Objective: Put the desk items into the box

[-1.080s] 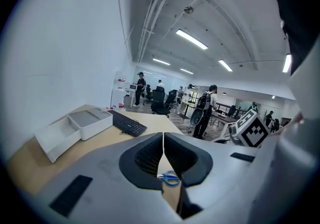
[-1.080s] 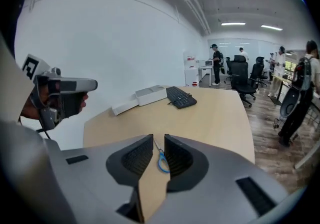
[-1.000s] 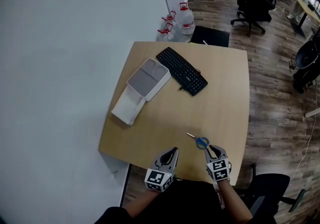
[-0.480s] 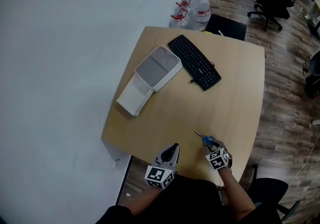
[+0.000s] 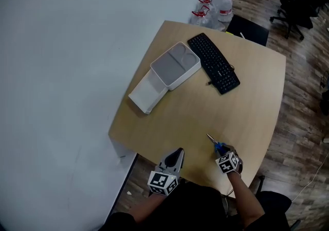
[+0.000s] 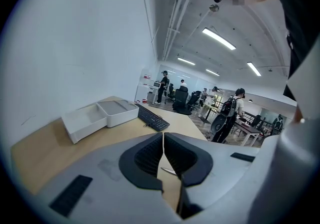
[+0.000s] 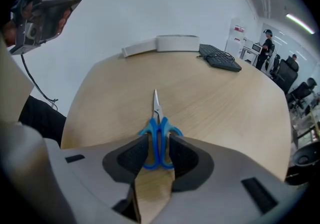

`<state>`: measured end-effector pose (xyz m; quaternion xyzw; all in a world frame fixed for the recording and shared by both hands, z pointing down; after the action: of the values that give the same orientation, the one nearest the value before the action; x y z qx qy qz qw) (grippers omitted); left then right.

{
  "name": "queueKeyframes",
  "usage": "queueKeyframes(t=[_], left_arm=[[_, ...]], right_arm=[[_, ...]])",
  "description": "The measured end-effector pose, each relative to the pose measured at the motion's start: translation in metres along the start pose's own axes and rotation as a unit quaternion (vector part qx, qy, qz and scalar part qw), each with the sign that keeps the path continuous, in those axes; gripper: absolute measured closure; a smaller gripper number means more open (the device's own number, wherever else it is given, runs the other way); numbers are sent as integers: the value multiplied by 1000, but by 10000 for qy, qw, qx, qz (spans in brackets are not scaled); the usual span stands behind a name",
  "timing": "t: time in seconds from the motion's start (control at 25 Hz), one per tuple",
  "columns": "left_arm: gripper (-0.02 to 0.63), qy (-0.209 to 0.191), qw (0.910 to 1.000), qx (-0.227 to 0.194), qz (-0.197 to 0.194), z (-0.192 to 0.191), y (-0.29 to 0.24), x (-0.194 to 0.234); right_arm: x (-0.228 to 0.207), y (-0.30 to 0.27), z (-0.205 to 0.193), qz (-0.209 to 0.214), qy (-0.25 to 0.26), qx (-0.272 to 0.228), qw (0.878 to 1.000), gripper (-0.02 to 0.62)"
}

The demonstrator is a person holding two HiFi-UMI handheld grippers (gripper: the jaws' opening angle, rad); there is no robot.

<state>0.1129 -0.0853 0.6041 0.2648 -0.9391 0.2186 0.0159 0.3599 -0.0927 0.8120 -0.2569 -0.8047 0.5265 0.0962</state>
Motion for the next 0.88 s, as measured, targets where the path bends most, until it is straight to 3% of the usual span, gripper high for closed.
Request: queueKeyframes(t=[0.16,0.44,0.88], left_arm=[[586,18,10000,-31,62,3,7,5],[586,104,9998,-144,32,3,23,24],[586,207,9985,-484,-177,17,55,98]], right_arm=[[2,2,1,-57,18,12,10000,451],[9,10,3,-284,-153,62,9995,454],[60,37,52,-797,-787,-281,9933,454]])
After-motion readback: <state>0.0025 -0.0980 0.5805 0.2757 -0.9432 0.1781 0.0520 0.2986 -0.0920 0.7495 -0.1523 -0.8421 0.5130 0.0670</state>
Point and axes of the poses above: the fingertips, and each gripper's own axes: y backward along the fingers, x to its left, z out of its top, the point moved 8 cm from there along y, backward along the fingers, and after that the axes turned 9 degrees about -y, right-handed, at the moved point
